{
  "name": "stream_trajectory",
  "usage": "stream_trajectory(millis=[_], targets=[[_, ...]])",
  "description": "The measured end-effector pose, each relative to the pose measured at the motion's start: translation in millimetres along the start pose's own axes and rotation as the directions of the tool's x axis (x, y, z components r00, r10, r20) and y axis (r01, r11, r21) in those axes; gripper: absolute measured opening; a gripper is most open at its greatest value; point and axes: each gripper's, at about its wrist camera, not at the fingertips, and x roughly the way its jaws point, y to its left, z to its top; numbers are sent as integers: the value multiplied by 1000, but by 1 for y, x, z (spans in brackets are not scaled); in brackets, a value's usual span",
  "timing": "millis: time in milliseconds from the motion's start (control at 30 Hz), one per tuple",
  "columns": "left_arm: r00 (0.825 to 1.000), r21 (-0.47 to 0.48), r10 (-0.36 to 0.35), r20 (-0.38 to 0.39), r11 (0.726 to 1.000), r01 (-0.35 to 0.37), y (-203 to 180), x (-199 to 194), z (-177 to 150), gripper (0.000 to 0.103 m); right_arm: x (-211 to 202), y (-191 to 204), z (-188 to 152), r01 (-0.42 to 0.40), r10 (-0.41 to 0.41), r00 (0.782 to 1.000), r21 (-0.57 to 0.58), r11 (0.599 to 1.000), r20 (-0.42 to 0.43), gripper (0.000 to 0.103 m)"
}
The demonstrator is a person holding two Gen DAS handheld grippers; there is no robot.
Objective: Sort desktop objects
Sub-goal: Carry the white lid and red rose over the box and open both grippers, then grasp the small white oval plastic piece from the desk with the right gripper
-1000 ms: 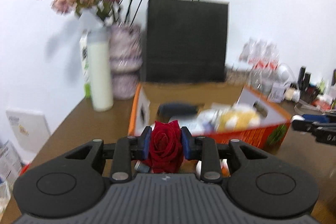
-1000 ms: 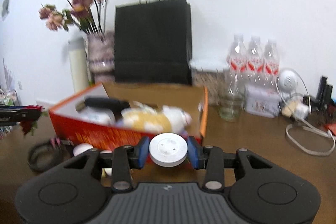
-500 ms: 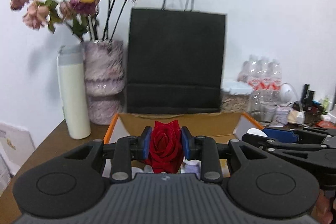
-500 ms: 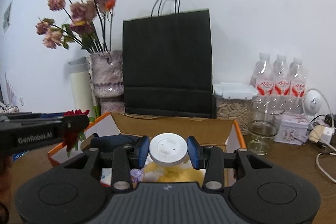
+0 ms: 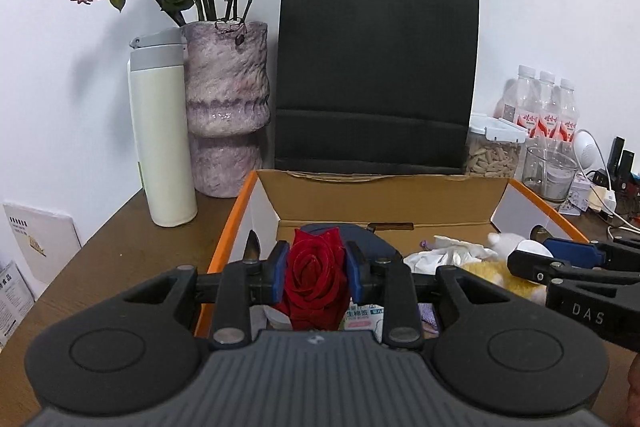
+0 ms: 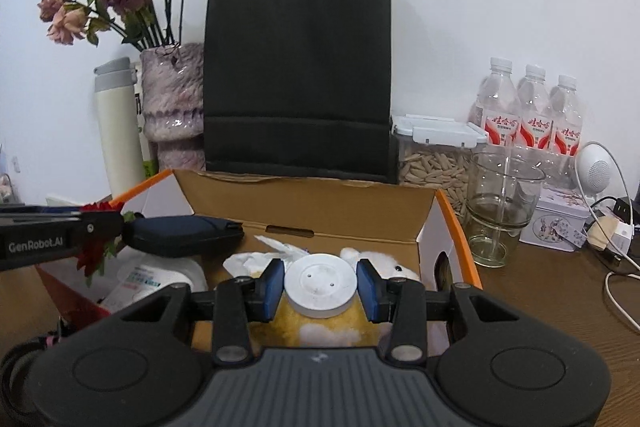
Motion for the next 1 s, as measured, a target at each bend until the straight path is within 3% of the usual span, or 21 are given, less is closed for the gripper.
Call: stream_trajectory(millis=[100, 200, 267, 300, 333, 367, 400, 500, 1000], targets=[[1000, 8, -3, 1, 1000, 3, 0, 1, -2, 31, 0, 2, -3, -3, 3, 1000, -10, 1000, -2, 38], [1000, 8, -2, 7, 1000, 2, 1, 1, -4, 41, 0, 4, -4, -4, 4, 1000, -17, 1000, -5, 38], [1000, 9, -2, 13, 1000, 1, 1, 1, -5, 61, -1, 4, -4, -3, 3, 1000, -13, 1000, -1, 42], [1000, 9, -2, 22, 1000, 2, 1, 0, -5, 70, -1, 4, -4, -6, 6, 1000, -8, 1000, -3, 53], [999, 11, -3, 35, 1000, 3, 1, -2, -5, 89, -2, 4, -4, -9, 9, 1000, -5, 1000, -2, 59], [999, 14, -4, 52, 1000, 3, 0, -4, -5, 99, -2, 4, -5, -9, 9, 1000, -8, 1000, 3, 69], [997, 17, -4, 74, 1000, 2, -1, -6, -5, 102, -3, 6, -5, -8, 8, 1000, -12, 1000, 8, 77], [993, 30, -12, 115, 1000, 9, -3, -12, -6, 103, -8, 10, -6, -13, 14, 1000, -28, 1000, 28, 88], [992, 48, -13, 127, 999, 7, -1, -21, -12, 103, -23, 18, -9, -17, 20, 998, -55, 998, 60, 97]])
